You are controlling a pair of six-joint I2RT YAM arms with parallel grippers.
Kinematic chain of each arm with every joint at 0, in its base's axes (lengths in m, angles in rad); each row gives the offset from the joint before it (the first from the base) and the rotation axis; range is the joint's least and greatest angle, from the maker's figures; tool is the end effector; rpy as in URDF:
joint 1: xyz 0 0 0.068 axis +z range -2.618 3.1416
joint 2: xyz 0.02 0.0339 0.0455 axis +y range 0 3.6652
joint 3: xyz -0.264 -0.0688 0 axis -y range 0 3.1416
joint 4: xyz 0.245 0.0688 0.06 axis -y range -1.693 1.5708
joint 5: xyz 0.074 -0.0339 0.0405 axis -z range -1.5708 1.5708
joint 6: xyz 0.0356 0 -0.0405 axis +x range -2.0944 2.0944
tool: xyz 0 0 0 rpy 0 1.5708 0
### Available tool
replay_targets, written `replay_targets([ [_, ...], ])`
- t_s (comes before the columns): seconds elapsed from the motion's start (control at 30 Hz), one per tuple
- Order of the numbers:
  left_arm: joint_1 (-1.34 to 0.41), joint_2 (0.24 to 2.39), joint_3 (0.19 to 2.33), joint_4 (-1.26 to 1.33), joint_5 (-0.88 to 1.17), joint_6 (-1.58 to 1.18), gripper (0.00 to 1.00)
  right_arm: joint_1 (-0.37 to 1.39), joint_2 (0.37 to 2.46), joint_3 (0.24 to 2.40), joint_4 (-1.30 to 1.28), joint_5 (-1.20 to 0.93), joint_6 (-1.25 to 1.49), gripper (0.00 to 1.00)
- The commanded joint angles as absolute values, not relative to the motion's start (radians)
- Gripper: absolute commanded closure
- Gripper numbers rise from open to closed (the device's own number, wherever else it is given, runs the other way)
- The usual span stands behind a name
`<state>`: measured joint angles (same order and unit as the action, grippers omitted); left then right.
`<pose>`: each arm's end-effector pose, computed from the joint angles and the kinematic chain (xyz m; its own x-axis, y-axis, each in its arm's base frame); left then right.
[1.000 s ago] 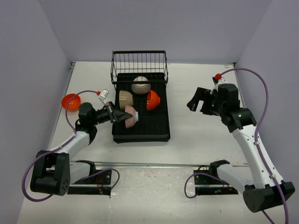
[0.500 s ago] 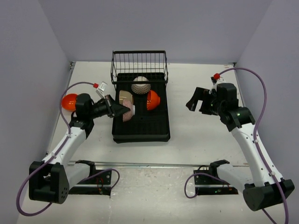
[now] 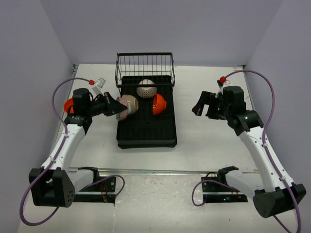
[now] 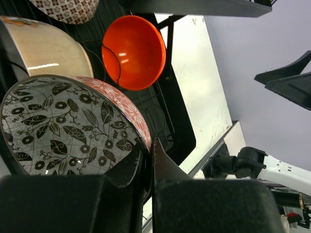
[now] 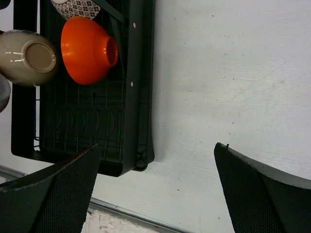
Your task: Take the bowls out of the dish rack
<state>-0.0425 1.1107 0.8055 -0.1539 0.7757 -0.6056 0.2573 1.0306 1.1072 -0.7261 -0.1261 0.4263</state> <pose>0.2423 -0.0353 0.2896 -0.7383 -0.3754 -0.5604 0.2885 0.5752 -0.7654 0.2029 0.0580 0.3524 -0.6770 0.2461 -0.6937 -0.0762 0.9140 0.3986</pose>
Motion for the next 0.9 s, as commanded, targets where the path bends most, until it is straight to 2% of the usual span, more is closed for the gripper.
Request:
replay_targets([
  [0.0, -0.009, 1.141, 0.877, -0.163, 0.712, -0.528, 1.00, 0.265, 1.032, 1.143, -0.715, -0.133, 0.411, 0.01],
  [0.23, -0.003, 1.201, 0.988, -0.192, 0.703, -0.499, 1.00, 0.270, 1.046, 1.154, -0.719, -0.130, 0.408, 0.01],
  [0.67, 0.061, 1.227, 1.025, -0.225, 0.678, -0.459, 1.00, 0.278, 1.066, 1.164, -0.721, -0.129, 0.407, 0.01],
  [0.87, 0.101, 1.255, 1.084, -0.297, 0.533, -0.416, 1.00, 0.276, 1.063, 1.154, -0.719, -0.127, 0.407, 0.01],
])
